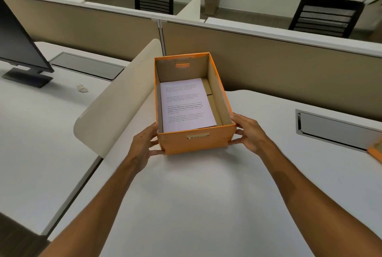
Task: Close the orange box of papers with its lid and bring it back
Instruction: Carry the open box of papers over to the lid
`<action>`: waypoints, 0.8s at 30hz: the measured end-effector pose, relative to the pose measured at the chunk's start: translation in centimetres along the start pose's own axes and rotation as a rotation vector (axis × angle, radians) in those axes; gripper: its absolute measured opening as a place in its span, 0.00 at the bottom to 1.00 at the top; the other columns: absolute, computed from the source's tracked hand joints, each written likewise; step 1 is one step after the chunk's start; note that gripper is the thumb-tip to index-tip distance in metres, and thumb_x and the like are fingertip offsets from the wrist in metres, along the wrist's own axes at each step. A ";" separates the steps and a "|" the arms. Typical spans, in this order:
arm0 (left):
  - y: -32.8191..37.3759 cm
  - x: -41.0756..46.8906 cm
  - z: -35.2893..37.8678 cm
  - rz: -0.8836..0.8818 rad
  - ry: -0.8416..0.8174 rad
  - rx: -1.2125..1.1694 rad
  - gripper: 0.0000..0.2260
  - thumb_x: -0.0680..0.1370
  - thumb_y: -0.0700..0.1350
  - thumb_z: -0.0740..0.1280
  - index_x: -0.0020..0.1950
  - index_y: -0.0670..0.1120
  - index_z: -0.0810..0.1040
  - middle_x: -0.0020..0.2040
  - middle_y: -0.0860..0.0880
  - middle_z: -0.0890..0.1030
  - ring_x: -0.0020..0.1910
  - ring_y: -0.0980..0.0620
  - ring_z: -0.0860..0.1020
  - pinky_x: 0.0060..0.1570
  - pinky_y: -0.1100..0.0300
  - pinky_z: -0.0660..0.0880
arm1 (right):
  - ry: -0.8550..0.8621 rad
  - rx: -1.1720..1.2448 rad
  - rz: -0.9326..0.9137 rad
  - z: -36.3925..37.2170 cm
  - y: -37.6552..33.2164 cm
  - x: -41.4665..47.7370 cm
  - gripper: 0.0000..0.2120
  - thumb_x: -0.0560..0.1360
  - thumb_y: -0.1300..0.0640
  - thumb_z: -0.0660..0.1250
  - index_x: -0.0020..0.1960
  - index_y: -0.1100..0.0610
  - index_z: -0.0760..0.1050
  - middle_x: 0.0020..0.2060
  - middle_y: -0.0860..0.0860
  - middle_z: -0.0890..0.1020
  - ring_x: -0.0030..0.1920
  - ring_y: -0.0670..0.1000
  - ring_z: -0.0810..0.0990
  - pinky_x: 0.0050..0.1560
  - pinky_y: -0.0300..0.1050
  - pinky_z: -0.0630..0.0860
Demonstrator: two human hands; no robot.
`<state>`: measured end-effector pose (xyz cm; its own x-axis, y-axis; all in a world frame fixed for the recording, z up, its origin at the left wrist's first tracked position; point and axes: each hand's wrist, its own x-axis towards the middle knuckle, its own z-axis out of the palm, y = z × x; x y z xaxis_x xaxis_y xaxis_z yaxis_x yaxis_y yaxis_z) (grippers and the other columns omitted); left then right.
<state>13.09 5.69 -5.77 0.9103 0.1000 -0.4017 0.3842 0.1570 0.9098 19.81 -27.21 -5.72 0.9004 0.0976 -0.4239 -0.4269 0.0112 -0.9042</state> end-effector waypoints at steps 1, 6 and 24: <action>0.0 -0.5 0.3 0.003 -0.010 0.005 0.18 0.76 0.61 0.67 0.62 0.56 0.83 0.57 0.48 0.85 0.57 0.40 0.83 0.44 0.38 0.82 | 0.005 0.003 -0.006 -0.4 0.1 -0.6 0.22 0.77 0.43 0.66 0.68 0.50 0.76 0.58 0.54 0.82 0.59 0.61 0.79 0.49 0.70 0.80; -0.4 -3.6 2.3 0.007 -0.057 0.026 0.18 0.77 0.61 0.67 0.63 0.56 0.82 0.59 0.49 0.85 0.58 0.40 0.81 0.47 0.35 0.81 | 0.020 0.035 -0.028 -3.3 0.9 -4.6 0.21 0.75 0.44 0.70 0.66 0.49 0.78 0.53 0.52 0.85 0.56 0.61 0.81 0.44 0.68 0.82; -7.1 -18.8 14.8 -0.015 -0.122 0.064 0.17 0.79 0.58 0.64 0.64 0.55 0.81 0.62 0.46 0.83 0.59 0.39 0.81 0.52 0.34 0.80 | 0.128 0.039 -0.083 -16.7 6.6 -25.0 0.14 0.73 0.42 0.71 0.57 0.42 0.81 0.48 0.46 0.87 0.53 0.57 0.83 0.44 0.59 0.80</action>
<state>-4.44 -11.82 -3.14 0.9150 -0.0225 -0.4028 0.4031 0.0939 0.9103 -4.10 -46.22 -1.97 0.9348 -0.0329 -0.3536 -0.3516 0.0532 -0.9346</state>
